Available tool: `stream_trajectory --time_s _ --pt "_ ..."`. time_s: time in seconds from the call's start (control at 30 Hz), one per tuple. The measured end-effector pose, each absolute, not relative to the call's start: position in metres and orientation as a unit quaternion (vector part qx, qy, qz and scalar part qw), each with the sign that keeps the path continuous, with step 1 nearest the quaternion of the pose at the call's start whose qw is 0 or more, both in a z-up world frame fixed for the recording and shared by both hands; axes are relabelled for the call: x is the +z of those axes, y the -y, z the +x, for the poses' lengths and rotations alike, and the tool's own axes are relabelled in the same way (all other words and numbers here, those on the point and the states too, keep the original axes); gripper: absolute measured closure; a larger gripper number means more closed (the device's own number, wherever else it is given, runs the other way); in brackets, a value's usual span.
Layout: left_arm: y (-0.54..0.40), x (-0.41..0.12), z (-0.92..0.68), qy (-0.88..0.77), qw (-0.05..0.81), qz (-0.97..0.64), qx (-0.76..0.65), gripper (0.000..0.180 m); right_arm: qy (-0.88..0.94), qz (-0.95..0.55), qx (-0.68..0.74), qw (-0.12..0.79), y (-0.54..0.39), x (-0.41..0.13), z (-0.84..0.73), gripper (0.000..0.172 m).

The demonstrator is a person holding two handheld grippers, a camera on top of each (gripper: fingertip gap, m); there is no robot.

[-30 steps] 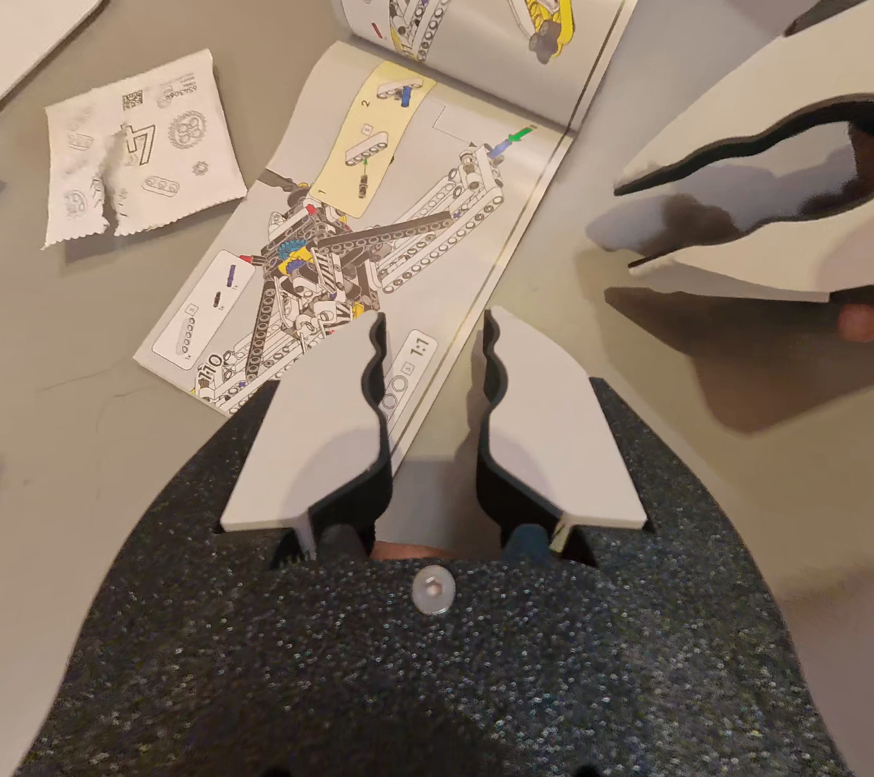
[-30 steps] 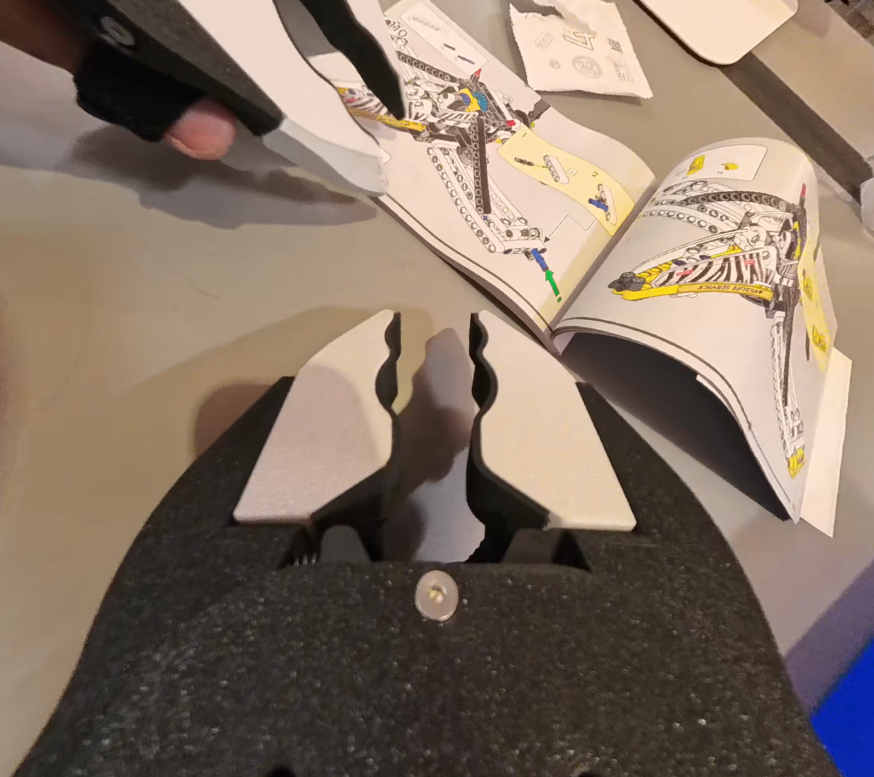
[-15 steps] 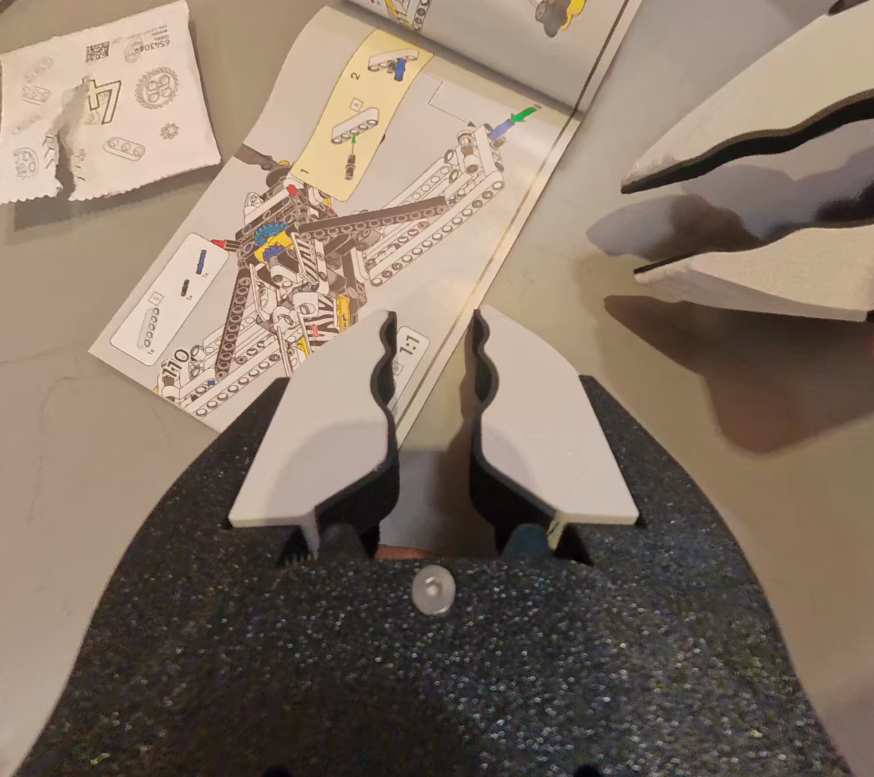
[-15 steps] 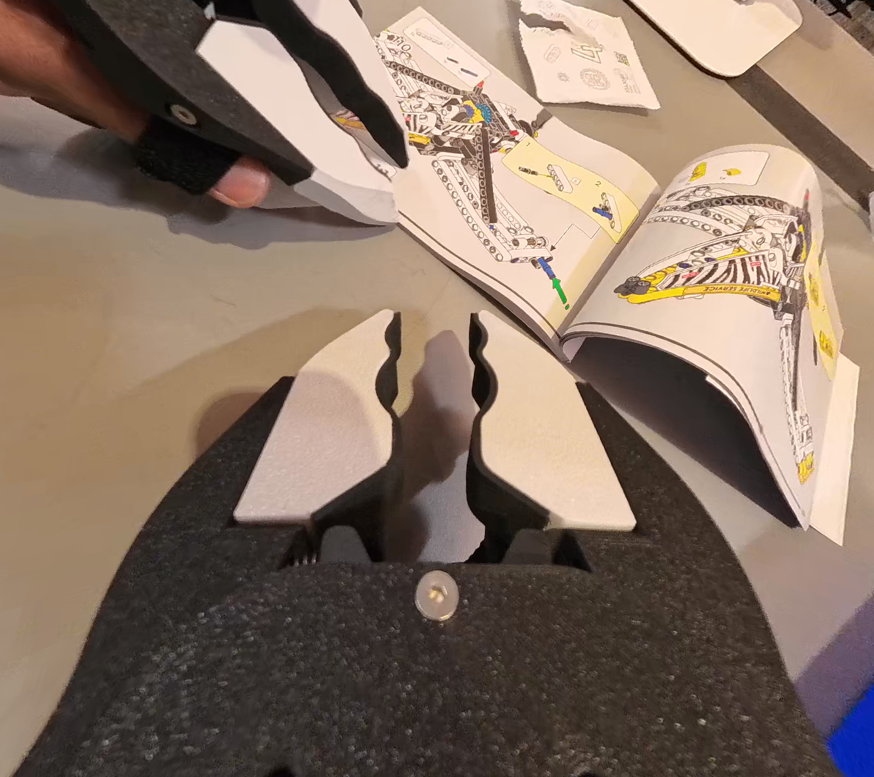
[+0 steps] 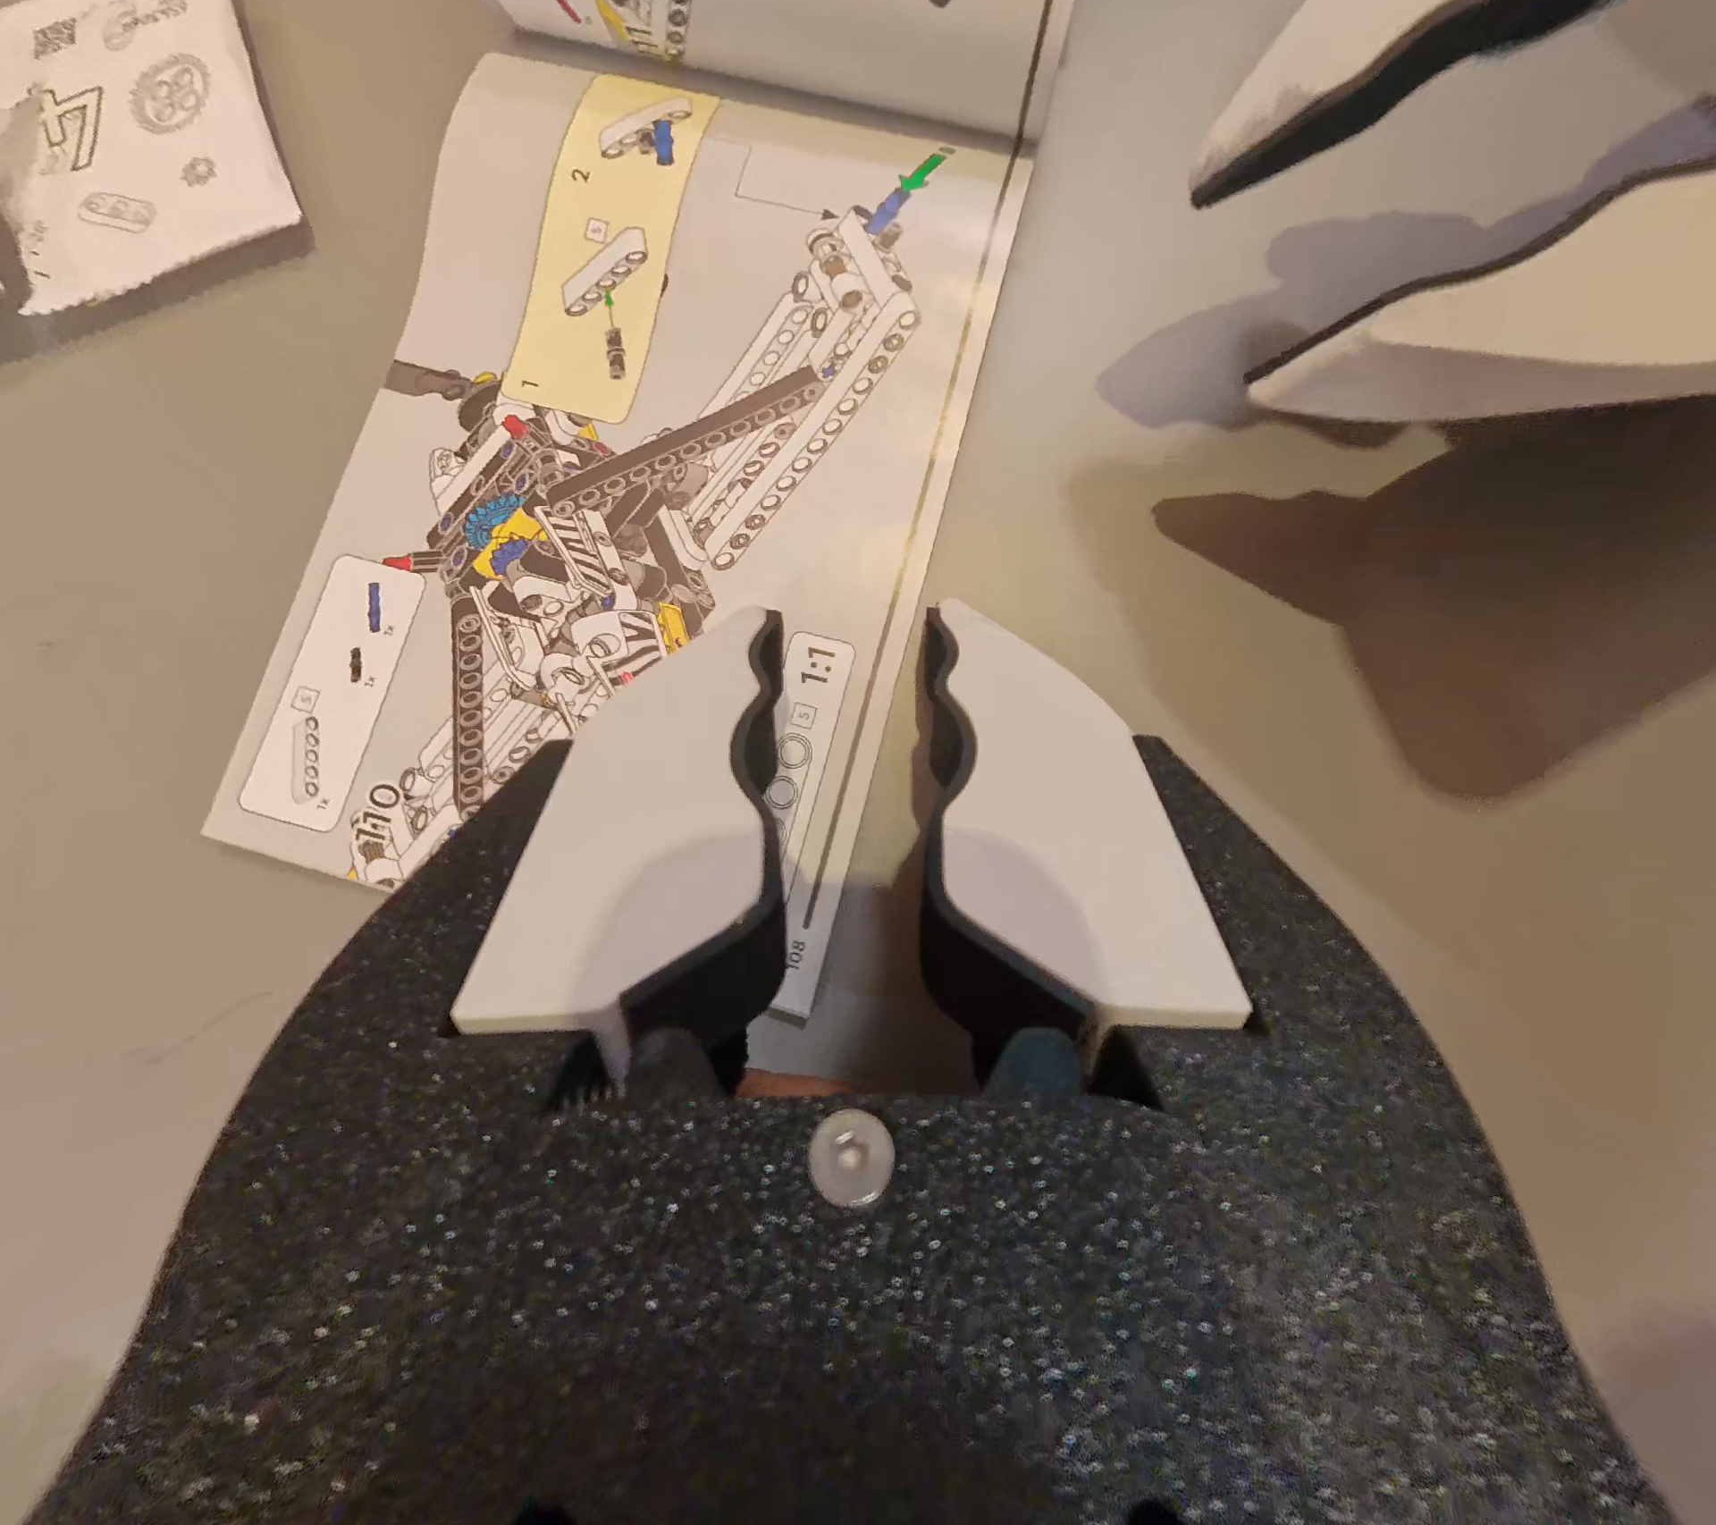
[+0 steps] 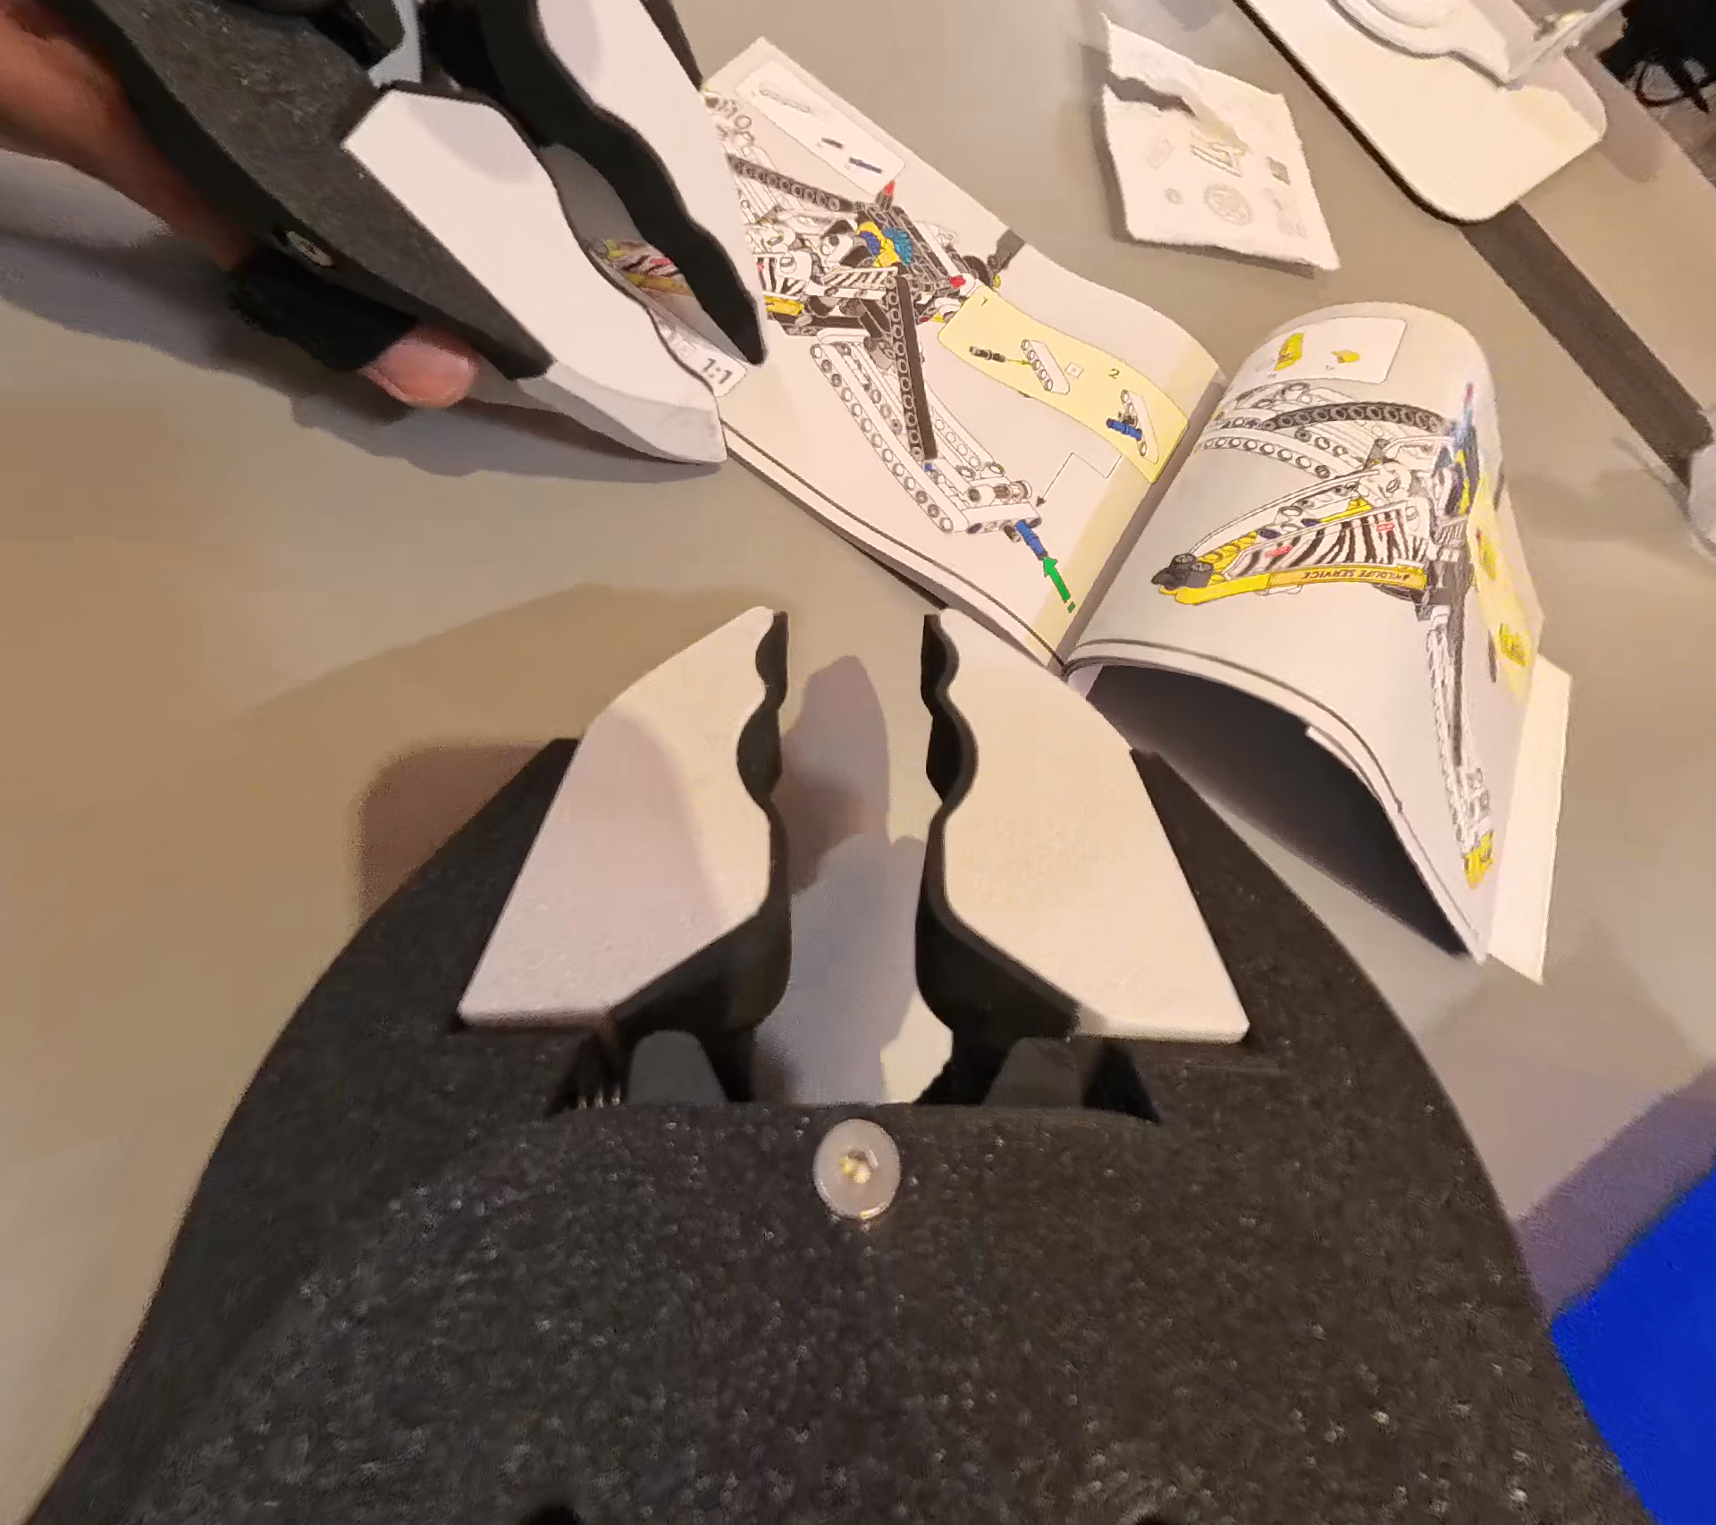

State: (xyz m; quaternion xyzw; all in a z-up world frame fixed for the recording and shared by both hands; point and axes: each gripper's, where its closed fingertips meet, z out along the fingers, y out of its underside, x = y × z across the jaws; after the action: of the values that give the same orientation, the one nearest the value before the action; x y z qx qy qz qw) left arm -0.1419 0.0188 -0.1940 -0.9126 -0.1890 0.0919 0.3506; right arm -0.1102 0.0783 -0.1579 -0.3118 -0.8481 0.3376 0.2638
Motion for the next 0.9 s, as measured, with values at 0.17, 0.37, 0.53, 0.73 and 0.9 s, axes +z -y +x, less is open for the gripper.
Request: stream_trajectory --time_s 0.17,0.37,0.53,0.73,0.9 --pt "-0.007 -0.194 -0.124 0.169 0.347 -0.918 0.089 0.143 0.872 -0.261 0.319 0.263 -0.065 -0.14 -0.099 0.144" --pt "0.015 -0.167 -0.102 0.223 0.435 -0.869 0.083 0.139 0.912 -0.172 0.276 0.249 -0.058 -0.118 -0.104 0.144" --pt "0.029 -0.155 -0.085 0.278 0.486 -0.827 0.053 0.139 0.937 -0.072 0.272 0.208 -0.039 -0.11 -0.126 0.142" --pt "0.041 -0.161 -0.087 0.32 0.481 -0.815 0.052 0.139 0.939 0.014 0.334 0.083 0.007 -0.112 -0.153 0.132" --pt "0.048 -0.165 -0.097 0.342 0.479 -0.807 0.05 0.138 0.954 0.075 0.29 0.025 0.044 -0.137 -0.182 0.118"
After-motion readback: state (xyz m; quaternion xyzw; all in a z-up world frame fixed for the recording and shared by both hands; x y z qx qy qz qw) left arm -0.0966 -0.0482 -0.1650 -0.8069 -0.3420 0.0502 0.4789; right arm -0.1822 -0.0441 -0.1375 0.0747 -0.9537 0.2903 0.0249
